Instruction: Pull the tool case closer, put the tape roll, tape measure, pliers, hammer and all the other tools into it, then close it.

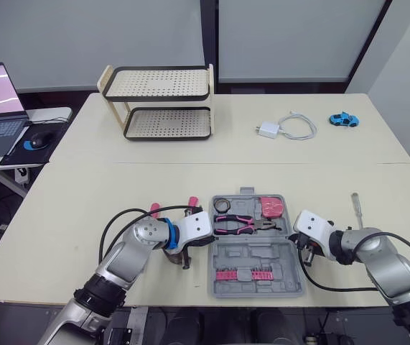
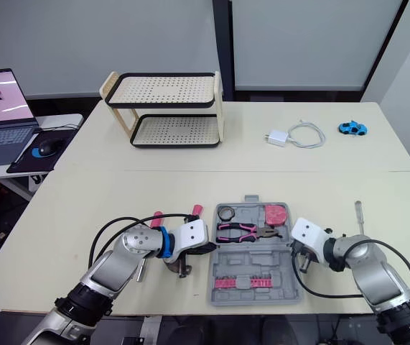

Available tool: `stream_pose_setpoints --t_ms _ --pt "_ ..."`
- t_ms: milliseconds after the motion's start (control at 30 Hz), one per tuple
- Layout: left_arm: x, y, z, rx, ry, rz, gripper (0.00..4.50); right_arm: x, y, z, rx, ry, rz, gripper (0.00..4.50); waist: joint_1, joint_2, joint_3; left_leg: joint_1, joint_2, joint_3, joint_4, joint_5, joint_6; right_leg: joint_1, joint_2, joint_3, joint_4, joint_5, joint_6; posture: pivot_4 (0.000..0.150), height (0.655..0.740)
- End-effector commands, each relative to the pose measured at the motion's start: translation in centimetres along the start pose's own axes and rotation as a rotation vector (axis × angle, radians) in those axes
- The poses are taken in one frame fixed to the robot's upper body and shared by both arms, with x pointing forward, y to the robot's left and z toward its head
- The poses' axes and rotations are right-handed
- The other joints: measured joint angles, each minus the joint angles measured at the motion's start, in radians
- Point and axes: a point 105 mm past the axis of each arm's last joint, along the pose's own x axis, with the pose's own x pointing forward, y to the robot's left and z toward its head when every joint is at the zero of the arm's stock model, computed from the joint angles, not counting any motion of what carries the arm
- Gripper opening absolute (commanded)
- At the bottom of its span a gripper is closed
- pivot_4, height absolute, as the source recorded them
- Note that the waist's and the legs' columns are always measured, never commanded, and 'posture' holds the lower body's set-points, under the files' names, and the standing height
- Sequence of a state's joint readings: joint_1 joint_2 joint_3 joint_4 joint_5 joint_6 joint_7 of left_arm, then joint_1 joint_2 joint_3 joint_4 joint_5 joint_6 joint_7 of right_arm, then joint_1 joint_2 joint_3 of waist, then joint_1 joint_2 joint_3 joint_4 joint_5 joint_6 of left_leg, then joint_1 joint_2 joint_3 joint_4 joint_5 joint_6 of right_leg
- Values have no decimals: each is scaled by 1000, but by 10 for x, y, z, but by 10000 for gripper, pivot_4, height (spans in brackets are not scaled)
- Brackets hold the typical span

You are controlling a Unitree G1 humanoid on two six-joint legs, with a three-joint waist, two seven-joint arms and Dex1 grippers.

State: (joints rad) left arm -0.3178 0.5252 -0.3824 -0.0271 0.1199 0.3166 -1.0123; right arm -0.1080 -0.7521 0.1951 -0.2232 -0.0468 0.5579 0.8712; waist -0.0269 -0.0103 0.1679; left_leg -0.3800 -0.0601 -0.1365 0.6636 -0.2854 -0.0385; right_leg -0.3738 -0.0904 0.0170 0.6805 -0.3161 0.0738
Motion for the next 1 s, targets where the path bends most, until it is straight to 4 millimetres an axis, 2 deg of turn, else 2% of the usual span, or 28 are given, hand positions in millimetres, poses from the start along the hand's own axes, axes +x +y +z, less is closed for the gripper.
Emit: stream_pose_setpoints --t_ms 33,300,433,533,633,833,1000 --pt "-6 10 1 23 -8 39 411 -8 -4 9 -9 -31 -23 0 0 0 0 0 0 0 0 0 0 0 0 0 0 0 0 1500 7400" --pt "-9 10 -4 32 3 43 411 -8 -1 7 -5 -20 -15 0 0 0 0 0 0 0 0 0 0 0 0 0 0 0 0 1500 7400" --pt "-27 16 4 37 -45 57 411 -20 -10 9 -11 -33 -58 0 0 0 0 0 0 0 0 0 0 0 0 0 0 0 0 1500 7400" --pt "-50 20 13 20 -116 63 411 -37 -14 16 -36 -79 -91 0 0 0 0 0 0 0 0 0 0 -1 0 0 0 0 0 1500 7400" --pt "-80 27 13 -33 -172 107 411 -58 -18 21 -64 -135 -133 0 0 0 0 0 0 0 -1 0 0 0 0 0 0 0 0 1500 7400" --pt "-145 48 -25 -175 -149 321 411 -115 -27 17 -29 -209 -270 0 -1 0 0 0 1 0 -1 -2 4 0 0 0 0 0 0 1500 7400" --pt "-182 58 -61 -302 -127 534 411 -158 -45 -15 106 -146 -405 0 0 0 0 2 1 0 -1 -2 4 2 0 0 0 0 0 1500 7400"
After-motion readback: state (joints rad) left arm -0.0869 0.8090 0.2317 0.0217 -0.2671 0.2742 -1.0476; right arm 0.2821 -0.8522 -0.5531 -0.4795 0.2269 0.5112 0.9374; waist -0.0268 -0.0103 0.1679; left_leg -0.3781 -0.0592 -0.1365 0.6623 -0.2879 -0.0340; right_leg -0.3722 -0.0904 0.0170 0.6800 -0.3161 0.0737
